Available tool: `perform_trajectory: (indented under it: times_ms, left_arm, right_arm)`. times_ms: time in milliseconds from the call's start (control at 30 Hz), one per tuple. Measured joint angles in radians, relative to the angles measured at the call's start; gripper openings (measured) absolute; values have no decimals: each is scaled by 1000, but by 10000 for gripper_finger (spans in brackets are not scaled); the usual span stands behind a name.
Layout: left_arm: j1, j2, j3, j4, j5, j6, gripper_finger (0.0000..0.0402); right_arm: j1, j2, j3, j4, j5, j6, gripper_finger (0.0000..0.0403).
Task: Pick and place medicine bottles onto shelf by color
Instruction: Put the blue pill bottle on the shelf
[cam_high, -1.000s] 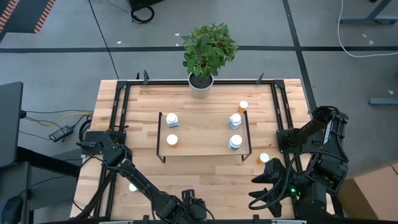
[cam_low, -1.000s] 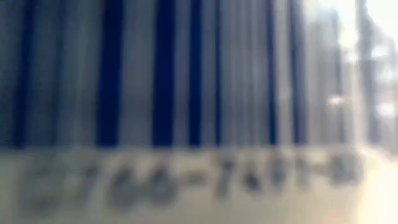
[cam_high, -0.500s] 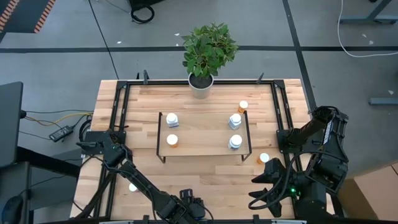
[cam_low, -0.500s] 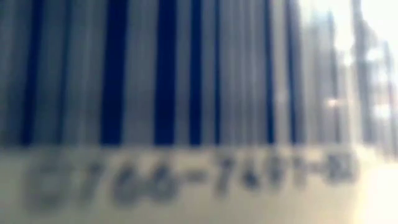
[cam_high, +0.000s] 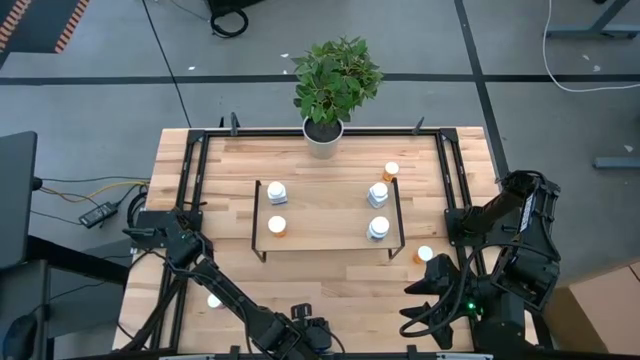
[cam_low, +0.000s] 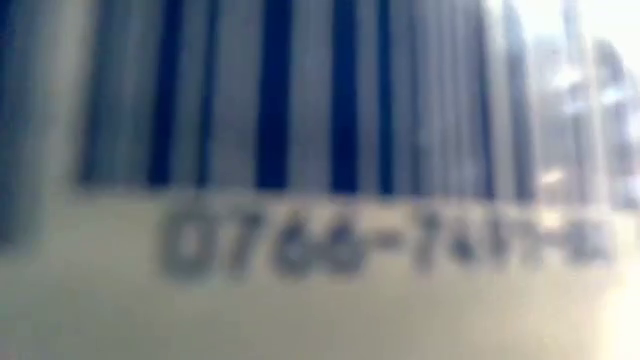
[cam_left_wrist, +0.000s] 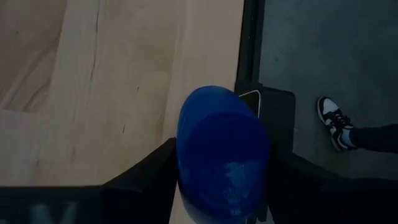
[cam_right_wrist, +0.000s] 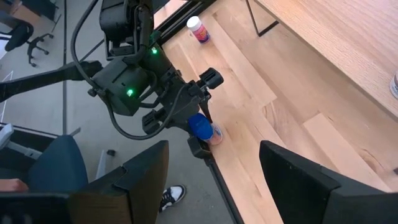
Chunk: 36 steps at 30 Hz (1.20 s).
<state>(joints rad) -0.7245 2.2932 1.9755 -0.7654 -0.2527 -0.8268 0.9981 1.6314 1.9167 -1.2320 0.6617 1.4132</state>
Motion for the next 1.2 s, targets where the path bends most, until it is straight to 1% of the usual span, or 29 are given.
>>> perform_trajectory:
  times_ms: [100, 233, 333, 467, 633, 767, 867, 967, 1133, 1200]
  left_arm:
    - [6, -3, 1, -10, 3, 0, 196]
    - [29, -38, 1, -72, 10, 0, 199]
    - [57, -92, 2, -128, 5, 0, 204]
    - [104, -168, 2, -196, 12, -5, 195]
    - [180, -279, 2, -245, 13, 2, 196]
    - [262, -364, 2, -296, -5, 52, 204]
    - [334, -429, 2, -335, -32, 83, 198]
    - [409, -478, 3, -352, -35, 152, 195]
    - [529, -516, 3, -382, -21, 245, 207]
    - [572, -516, 3, -387, 0, 293, 208]
  right_arm:
    - [0, 0, 0, 0, 0, -3, 259]
    - [0, 0, 0, -1, 0, -9, 259]
    - [0, 0, 0, -2, 0, -31, 259]
    - [-1, 0, 0, -10, 0, -52, 259]
    - [-11, 0, 0, -10, 30, -56, 259]
    - [-14, 0, 0, -22, 67, -58, 259]
    - [-19, 0, 0, -50, 106, -58, 259]
    - [-31, 0, 0, -56, 111, -64, 259]
    - [-55, 0, 0, -60, 117, -65, 259]
    - [-69, 0, 0, -60, 149, -46, 259]
